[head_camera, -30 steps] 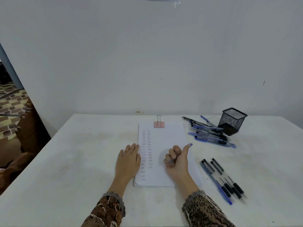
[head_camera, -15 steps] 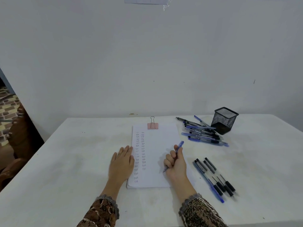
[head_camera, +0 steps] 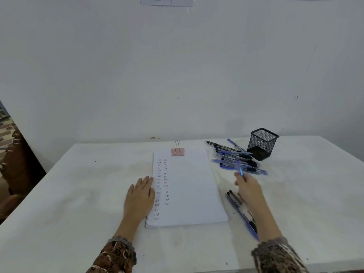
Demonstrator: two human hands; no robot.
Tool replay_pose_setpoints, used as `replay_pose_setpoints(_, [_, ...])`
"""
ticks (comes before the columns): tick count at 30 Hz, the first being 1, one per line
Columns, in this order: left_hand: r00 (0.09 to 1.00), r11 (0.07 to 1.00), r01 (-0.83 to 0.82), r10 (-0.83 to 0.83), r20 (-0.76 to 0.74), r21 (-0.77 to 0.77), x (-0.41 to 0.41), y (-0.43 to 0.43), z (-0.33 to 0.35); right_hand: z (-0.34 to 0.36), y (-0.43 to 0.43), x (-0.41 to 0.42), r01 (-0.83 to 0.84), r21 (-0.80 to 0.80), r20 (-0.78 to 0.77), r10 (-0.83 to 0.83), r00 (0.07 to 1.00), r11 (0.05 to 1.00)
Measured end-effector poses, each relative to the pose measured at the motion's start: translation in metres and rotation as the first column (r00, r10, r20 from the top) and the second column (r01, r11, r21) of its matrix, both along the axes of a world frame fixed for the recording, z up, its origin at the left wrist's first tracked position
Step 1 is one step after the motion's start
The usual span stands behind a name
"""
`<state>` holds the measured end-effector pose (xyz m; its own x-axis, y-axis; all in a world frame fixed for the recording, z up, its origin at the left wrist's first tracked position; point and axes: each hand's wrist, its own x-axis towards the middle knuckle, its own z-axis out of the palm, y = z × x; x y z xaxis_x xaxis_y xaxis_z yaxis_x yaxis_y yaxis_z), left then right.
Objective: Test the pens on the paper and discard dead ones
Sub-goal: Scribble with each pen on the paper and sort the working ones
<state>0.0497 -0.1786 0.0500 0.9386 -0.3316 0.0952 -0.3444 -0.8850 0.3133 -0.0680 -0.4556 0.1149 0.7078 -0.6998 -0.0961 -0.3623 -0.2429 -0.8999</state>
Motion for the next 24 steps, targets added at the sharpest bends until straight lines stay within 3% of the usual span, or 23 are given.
replay_pose_setpoints(1, [1.0,1.0,-0.003,0.003,0.003,-0.002,0.0,0.0,0.0,-0.003,-0.019,-0.006,-0.038,-0.219,-0.165,0.002,0.986,0.975])
replay_pose_setpoints(2, [1.0,1.0,-0.006,0.006,0.006,-0.002,0.0,0.0,-0.001,-0.008,-0.035,-0.011,-0.09,-0.336,-0.309,-0.019,0.951,0.938])
replay_pose_setpoints(5, [1.0,1.0,-0.011,0.011,0.021,0.001,0.001,0.0,-0.001,-0.025,-0.061,-0.022,-0.191,-0.372,-0.577,-0.066,0.814,0.908])
replay_pose_setpoints(12, [1.0,1.0,-0.016,0.016,0.015,-0.009,0.001,-0.001,-0.002,-0.012,-0.063,-0.013,-0.353,-0.336,-0.637,0.065,0.768,0.874])
replay_pose_setpoints(15, [1.0,1.0,-0.014,0.014,0.016,-0.009,0.0,-0.002,0.0,-0.004,-0.068,0.015,-0.261,-0.463,-0.522,-0.022,0.853,0.847])
replay_pose_setpoints(19, [1.0,1.0,-0.013,0.013,0.013,-0.018,-0.001,-0.001,0.0,0.003,-0.06,0.052,-0.271,-0.685,-0.431,-0.076,0.899,0.676])
replay_pose_setpoints(24, [1.0,1.0,-0.02,0.02,0.013,-0.003,0.001,-0.001,-0.001,-0.012,-0.075,0.065,-0.363,-0.737,-0.507,-0.11,0.855,0.57])
